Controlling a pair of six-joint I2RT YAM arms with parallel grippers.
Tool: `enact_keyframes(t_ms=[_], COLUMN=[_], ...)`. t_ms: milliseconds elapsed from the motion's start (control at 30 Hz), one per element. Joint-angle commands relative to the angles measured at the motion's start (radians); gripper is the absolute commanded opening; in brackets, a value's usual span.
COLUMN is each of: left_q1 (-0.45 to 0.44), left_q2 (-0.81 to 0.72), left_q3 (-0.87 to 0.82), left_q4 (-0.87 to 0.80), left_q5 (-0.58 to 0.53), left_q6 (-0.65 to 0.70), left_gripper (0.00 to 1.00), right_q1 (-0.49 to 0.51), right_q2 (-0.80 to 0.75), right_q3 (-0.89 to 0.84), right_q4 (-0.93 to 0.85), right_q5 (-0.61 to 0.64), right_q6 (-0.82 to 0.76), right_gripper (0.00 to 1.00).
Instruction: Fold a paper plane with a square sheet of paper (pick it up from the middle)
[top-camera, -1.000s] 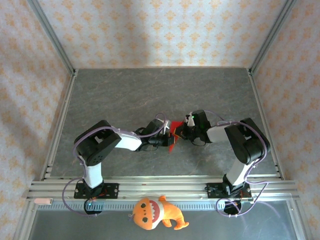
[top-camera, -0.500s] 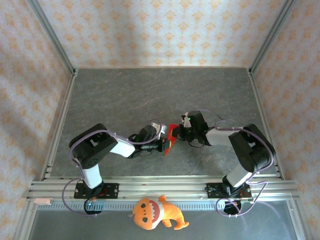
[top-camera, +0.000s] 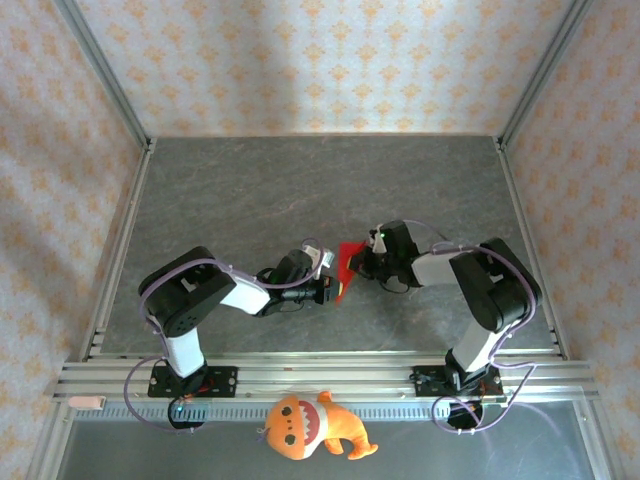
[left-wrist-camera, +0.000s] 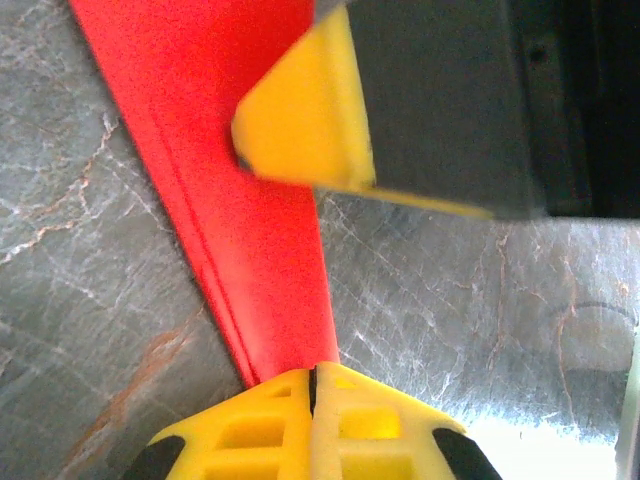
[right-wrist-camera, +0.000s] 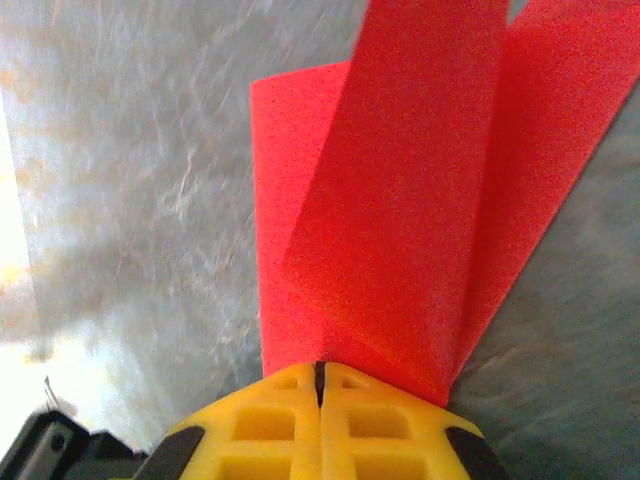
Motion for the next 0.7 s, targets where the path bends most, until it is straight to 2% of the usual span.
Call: enact_keyframes(t_ms=[0,267,567,667], left_q1=[-0.003,-0.004,-0.004,-0.004], left_q2=[0.085,0.059,-0.203,-0.234], left_q3=[-0.085,-0.068,-0.042,0.001], left_q4=[-0.244,-0.27,-0.296,-0.298], left_q5=[0.017,0.004,-0.043,-0.026], left_q6=[-0.011,-0.014,-0.056,-0.058], left_gripper=[0.0,0.0,0.0,0.0], right_q1=[-0.052,-0.067,-0.063,-0.047], right_q2=[0.036,-0.027,0.039,0.043], right_q3=[0.029,0.05,-0.007,-0.023], right_q4=[-0.033,-0.027,-0.068,-0.07], right_q5=[0.061,0.008,0.015,0.011], right_q6=[-0.004,-0.005,-0.016,-0.013], right_gripper=[0.05,0.05,0.04,0.03])
